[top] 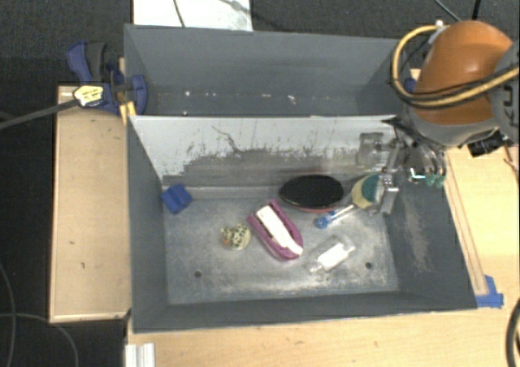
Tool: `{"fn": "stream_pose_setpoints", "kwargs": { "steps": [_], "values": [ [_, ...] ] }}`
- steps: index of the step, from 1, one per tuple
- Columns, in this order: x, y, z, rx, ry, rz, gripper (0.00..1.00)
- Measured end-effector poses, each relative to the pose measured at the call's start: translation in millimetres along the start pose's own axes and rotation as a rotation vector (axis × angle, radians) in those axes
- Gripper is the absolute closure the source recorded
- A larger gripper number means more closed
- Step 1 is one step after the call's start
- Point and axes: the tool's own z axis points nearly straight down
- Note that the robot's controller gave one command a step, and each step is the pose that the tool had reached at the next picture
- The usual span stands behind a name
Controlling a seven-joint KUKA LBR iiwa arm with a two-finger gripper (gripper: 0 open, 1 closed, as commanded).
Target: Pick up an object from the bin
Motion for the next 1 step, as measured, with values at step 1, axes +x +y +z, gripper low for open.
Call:
{"fn": "stream_pose_setpoints", "kwargs": {
  "steps": [1],
  "values": [
    [87.6, 35.9, 128.8, -0.001, 0.002, -0.342, 0.00]
  ]
}}
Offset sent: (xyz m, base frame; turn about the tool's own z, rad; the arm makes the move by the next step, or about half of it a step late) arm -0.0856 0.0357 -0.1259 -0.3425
